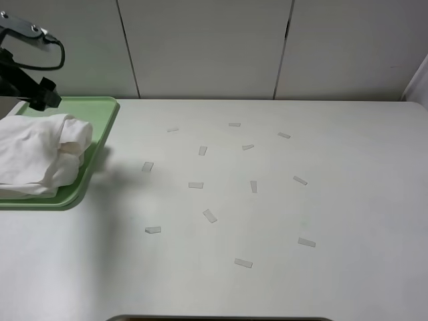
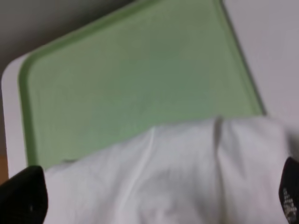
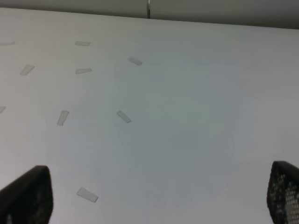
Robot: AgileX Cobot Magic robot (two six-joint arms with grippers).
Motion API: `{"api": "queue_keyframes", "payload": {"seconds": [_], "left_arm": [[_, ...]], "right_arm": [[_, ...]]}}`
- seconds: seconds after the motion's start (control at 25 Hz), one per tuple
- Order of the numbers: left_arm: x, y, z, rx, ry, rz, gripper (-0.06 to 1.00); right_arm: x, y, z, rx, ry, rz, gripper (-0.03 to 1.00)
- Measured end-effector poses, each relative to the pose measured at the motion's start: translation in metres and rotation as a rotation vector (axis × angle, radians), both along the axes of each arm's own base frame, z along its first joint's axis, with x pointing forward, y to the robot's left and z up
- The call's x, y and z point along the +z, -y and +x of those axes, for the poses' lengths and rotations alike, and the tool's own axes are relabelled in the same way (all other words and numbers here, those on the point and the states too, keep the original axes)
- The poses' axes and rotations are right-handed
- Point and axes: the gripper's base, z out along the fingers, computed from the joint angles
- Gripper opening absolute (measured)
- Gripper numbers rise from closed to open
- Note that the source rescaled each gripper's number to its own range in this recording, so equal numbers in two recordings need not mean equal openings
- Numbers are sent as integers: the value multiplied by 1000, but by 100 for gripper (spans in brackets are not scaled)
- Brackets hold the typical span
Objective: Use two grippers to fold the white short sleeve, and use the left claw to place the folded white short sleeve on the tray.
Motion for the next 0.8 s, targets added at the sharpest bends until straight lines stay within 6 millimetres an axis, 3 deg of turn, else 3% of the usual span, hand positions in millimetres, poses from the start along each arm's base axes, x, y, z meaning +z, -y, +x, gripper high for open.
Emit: {"api": "queue_keyframes", "payload": {"seconds": [0.16, 0.32, 0.36, 0.4, 0.48, 0.56, 0.64, 0.68, 0.76, 0.8], "left_arm": [[34, 5, -17, 51, 71, -94, 100], [71, 8, -46, 76, 108, -147, 100], [71, 8, -46, 76, 108, -147, 100], [90, 9, -66, 77, 125, -154, 100], [98, 10, -76, 76, 124, -154, 100], [114, 11, -98, 75, 136, -155, 100], [129, 13, -125, 74, 144, -157, 100], [137, 14, -149, 72, 166, -157, 100], [142, 15, -179, 72, 221, -157, 100], [142, 15, -179, 72, 221, -157, 100]], "right_arm": [[0, 0, 0, 0, 0, 0, 100], [0, 0, 0, 0, 0, 0, 100], [0, 0, 0, 0, 0, 0, 100], [0, 0, 0, 0, 0, 0, 100], [0, 0, 0, 0, 0, 0, 100], [0, 0, 0, 0, 0, 0, 100], [0, 0, 0, 0, 0, 0, 100], [0, 0, 0, 0, 0, 0, 100], [0, 0, 0, 0, 0, 0, 100], [0, 0, 0, 0, 0, 0, 100]]}}
